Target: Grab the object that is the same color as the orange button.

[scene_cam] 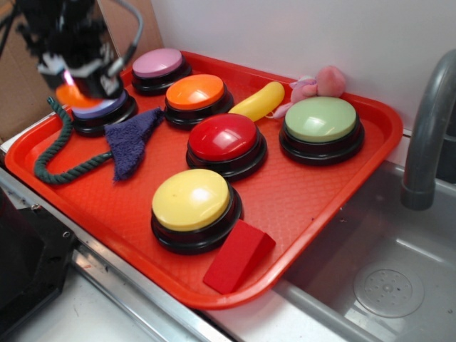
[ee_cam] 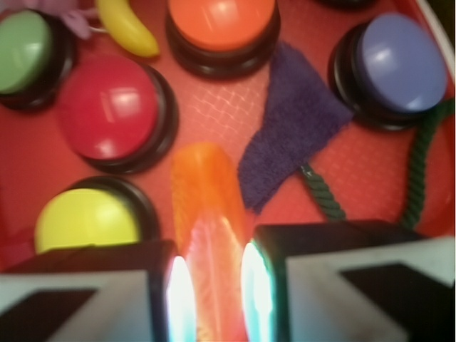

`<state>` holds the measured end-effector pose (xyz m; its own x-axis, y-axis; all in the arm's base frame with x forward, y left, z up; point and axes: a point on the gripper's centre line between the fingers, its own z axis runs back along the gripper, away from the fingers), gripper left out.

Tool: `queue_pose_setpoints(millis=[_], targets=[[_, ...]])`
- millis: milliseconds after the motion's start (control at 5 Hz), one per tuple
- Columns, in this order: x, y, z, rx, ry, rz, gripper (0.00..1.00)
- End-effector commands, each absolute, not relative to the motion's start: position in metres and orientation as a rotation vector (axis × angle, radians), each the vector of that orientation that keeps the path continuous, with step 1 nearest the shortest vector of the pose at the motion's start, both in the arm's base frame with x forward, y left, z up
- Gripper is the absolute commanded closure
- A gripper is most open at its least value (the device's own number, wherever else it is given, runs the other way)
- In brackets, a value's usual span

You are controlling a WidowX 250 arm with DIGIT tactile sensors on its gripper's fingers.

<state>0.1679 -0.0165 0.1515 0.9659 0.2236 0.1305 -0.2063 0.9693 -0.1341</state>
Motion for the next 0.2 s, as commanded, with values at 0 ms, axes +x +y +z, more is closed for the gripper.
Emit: queue_pose_setpoints(millis=[0], targets=[[0.1697, -0.0320, 0.1940, -0.094, -0.190, 0.160, 1.00]])
